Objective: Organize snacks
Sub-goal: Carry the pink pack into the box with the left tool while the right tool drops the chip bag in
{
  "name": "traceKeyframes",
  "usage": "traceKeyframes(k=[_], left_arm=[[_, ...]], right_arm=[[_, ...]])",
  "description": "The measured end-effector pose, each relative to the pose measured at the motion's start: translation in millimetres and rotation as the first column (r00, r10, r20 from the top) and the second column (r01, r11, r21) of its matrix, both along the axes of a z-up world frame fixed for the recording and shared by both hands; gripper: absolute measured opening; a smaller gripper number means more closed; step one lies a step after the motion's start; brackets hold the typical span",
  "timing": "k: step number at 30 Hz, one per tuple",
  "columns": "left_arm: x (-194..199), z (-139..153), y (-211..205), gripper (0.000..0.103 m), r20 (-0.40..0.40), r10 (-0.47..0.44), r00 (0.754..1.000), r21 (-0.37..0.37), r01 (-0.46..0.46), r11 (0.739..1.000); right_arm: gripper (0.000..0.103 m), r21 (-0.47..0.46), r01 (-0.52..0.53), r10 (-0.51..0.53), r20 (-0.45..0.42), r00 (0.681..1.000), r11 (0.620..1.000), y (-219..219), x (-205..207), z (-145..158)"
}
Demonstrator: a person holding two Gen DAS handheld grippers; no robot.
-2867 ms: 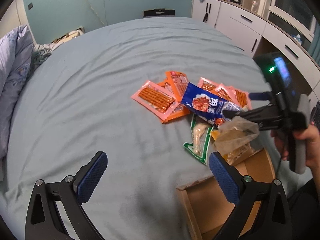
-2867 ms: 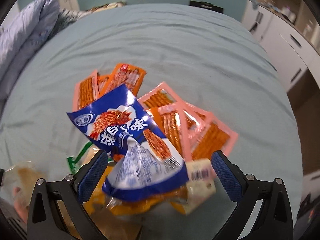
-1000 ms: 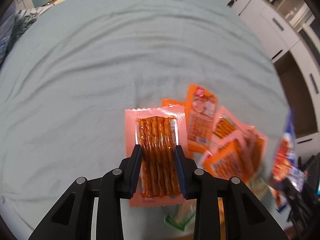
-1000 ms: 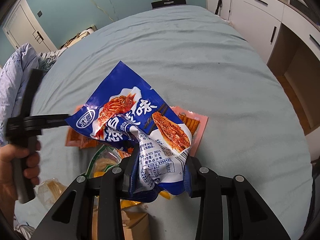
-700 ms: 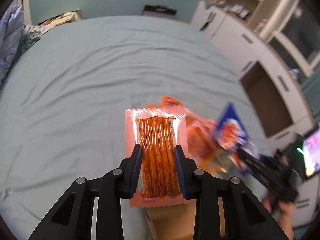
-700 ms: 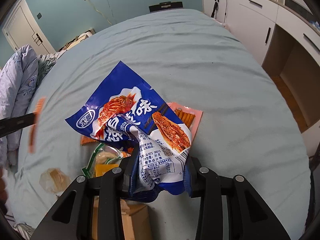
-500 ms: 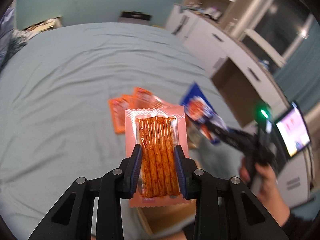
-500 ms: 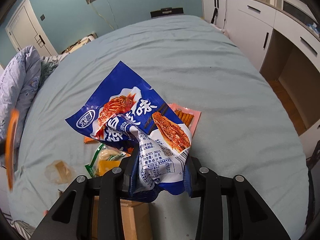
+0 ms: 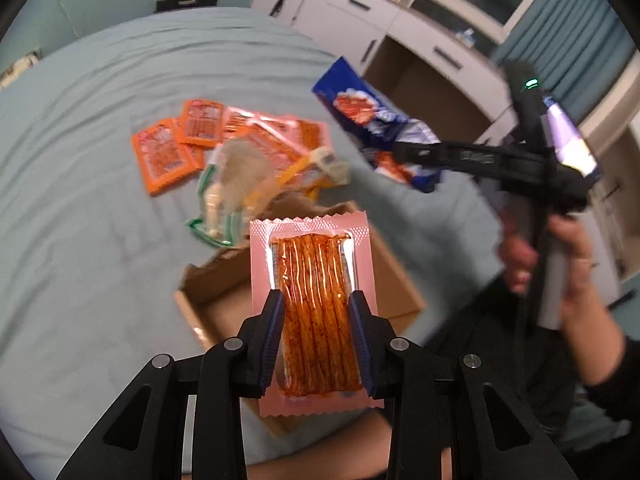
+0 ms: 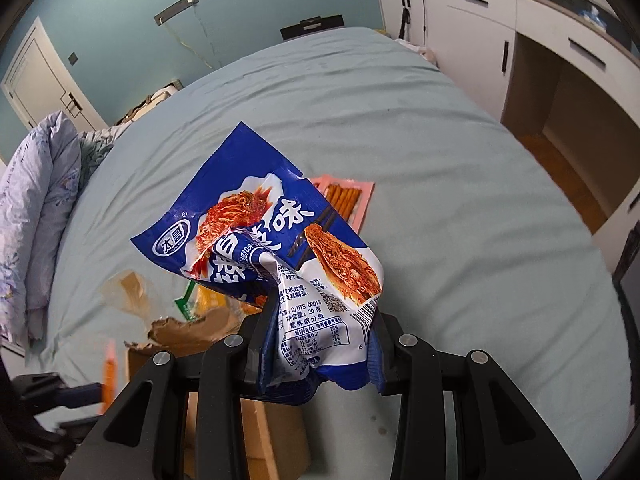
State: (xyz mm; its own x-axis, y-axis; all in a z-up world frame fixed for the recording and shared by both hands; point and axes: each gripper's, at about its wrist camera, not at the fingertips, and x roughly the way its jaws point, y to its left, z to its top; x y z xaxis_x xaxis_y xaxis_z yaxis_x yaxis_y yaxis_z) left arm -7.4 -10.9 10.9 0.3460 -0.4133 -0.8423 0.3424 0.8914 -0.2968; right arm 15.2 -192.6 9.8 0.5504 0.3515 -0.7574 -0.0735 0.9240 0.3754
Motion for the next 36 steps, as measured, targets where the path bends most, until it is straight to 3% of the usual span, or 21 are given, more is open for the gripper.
traceKeyframes(k=[1, 2, 4, 9, 12, 16, 24, 27, 32, 36], left_arm=[[3.3, 2.1, 2.3, 0.039, 0.029, 0.021, 0.999, 0.035, -0.022, 0.999], [5.1, 2.8, 6.3, 0.057, 0.046, 0.039, 0.998, 0.046, -0.041, 0.998], [8.7, 6.6, 18.9, 0.079, 0.087, 0.109, 0.990, 0.053, -0.114, 0.992], [15.7, 11.2, 55.2, 0.080, 0.123, 0.281, 0.952, 0.040, -0.288, 0.957], [17.2, 8.9, 66.8, 0.080, 0.143, 0.349, 0.926, 0.095, -0.364, 0.927], [18.6, 8.0, 67.1, 0.080, 0.186, 0.358, 0.915, 0.168, -0.389, 0.906], [19.2, 6.3, 58.2, 0.081, 0.211, 0.329, 0.920, 0.216, -0.372, 0.903], [17.0, 7.7, 60.5, 0.081, 0.209, 0.335, 0.919, 0.215, -0.377, 0.901], [17.2, 8.0, 63.4, 0.081, 0.203, 0.344, 0.917, 0.206, -0.384, 0.900], [16.7, 7.6, 64.6, 0.081, 0.204, 0.350, 0.914, 0.210, -0.390, 0.897]], right_arm=[[0.035, 0.002, -0.002, 0.002, -0.001, 1.000, 1.000, -0.8, 0.1, 0.0], [0.035, 0.000, -0.005, 0.005, 0.003, 1.000, 1.000, -1.1, -0.8, 0.0], [0.035, -0.013, -0.009, 0.009, 0.006, 1.000, 1.000, 0.2, 0.0, 0.7], [0.035, -0.009, -0.042, 0.042, 0.010, 0.999, 0.999, 1.2, -3.4, 0.6], [0.035, 0.003, -0.100, 0.100, -0.004, 0.995, 0.995, 8.0, -7.2, -1.9], [0.035, -0.014, -0.202, 0.203, 0.023, 0.979, 0.979, 23.7, -20.2, 4.4], [0.038, -0.086, -0.445, 0.445, -0.019, 0.895, 0.892, 67.3, -39.5, -5.1], [0.044, -0.077, -0.456, 0.455, -0.036, 0.890, 0.887, 74.2, -34.1, -7.1], [0.045, 0.031, -0.377, 0.377, 0.010, 0.926, 0.926, 54.4, -22.7, -1.2], [0.058, 0.110, -0.347, 0.340, 0.074, 0.937, 0.932, 40.8, -31.1, 6.2]])
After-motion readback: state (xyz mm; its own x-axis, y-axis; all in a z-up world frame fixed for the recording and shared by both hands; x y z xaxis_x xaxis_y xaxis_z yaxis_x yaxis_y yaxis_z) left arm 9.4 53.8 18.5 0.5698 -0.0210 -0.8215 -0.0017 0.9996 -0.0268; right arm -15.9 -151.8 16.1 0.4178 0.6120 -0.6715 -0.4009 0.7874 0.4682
